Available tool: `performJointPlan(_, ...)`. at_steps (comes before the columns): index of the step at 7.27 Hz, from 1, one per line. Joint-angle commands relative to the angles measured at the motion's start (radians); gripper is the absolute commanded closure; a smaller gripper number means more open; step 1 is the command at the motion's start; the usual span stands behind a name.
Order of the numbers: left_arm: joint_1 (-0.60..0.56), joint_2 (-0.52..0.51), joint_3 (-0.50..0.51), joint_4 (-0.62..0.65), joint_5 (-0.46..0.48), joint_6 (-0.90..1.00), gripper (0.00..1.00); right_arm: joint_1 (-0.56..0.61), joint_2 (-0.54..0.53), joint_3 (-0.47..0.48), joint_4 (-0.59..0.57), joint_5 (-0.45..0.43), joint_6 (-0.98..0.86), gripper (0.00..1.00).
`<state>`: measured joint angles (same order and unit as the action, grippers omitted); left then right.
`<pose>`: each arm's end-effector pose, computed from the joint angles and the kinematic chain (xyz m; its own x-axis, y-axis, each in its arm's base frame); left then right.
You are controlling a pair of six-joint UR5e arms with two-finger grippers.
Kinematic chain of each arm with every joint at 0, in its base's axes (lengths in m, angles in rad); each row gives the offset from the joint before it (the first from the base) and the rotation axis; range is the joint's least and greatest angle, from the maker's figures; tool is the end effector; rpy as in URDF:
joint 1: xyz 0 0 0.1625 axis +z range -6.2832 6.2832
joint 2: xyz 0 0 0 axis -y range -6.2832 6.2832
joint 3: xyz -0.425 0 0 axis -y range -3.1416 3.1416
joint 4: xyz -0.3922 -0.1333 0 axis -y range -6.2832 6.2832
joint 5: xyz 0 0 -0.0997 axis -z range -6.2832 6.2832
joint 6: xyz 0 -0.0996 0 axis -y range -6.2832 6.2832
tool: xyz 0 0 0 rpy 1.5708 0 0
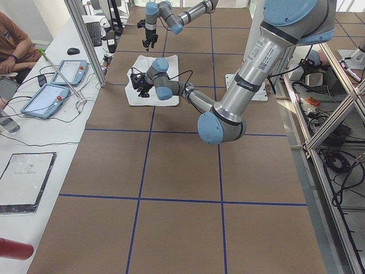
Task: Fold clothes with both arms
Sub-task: 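Lay the hem down near the collar with both grippers and adjust, then open both grippers, move the right gripper to the shirt's side edge while the left withdraws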
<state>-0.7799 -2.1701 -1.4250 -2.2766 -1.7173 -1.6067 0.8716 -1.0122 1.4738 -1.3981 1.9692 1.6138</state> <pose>0.4302 -0.5925 0.2896 0.2626 -0.3097 -0.9138 0.6104 0.7868 -0.0912 -0.3852 -0.6052 0.3631 0.4940 0.6490 0.5786 -0.5792 0.7419 -0.3377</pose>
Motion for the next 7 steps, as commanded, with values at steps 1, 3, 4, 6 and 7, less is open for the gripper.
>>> performJointPlan(1,0.001,0.030,-0.034,0.017,-0.034,0.001,0.61,-0.063,-0.167,0.193,0.004,-0.003,0.159,0.36)
performJointPlan(3,0.001,0.042,-0.031,0.020,-0.038,-0.001,0.60,-0.095,-0.206,0.232,0.004,-0.004,0.208,0.33)
performJointPlan(4,0.002,0.061,-0.035,0.017,-0.036,-0.001,0.60,-0.126,-0.201,0.218,0.004,-0.009,0.204,0.32)
performJointPlan(6,0.002,0.061,-0.046,0.034,-0.036,-0.001,0.60,-0.164,-0.187,0.168,0.004,-0.032,0.201,0.32)
performJointPlan(7,0.002,0.061,-0.049,0.034,-0.036,-0.001,0.60,-0.167,-0.187,0.163,0.004,-0.030,0.199,0.32)
